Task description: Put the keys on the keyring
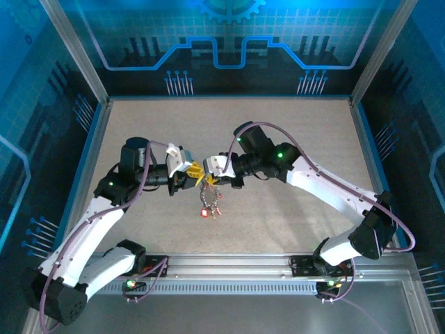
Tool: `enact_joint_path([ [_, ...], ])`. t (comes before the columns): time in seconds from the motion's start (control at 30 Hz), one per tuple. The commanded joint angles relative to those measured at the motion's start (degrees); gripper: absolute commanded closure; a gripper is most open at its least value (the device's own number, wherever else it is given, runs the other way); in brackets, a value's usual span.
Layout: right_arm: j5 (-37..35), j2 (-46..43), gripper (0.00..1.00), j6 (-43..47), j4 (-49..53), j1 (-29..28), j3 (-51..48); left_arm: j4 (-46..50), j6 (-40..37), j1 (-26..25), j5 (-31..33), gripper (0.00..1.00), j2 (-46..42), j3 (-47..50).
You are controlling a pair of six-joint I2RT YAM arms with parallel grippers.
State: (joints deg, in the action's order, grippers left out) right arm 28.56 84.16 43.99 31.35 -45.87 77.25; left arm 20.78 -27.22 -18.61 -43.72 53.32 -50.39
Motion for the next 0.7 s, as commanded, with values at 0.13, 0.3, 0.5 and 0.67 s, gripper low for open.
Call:
enact_joint_path([
  [0.13, 0.26, -0.17, 1.0, -0.89, -0.7, -0.12, 1.94, 1.51, -1.86, -0.49, -3.08, 0.76, 0.2, -1.27],
  [0.3, 1.12, -0.31, 1.0, -1.46, -1.3, 0.03, 1.94, 1.89, -2.21, -0.51, -3.24, 0.7, 1.06, -1.6],
  [0.5, 2.83, -1.02, 1.0, -1.45, -2.34, 0.07, 1.85, 3.58, -3.52, -1.22, -1.61, 0.71, 2.72, -2.12],
  [0.67, 3.25, -0.71, 1.0, -1.88, -2.96, 0.07, 1.83, 5.01, -5.14, -2.39, -1.6, 0.83, 3.78, -3.2],
])
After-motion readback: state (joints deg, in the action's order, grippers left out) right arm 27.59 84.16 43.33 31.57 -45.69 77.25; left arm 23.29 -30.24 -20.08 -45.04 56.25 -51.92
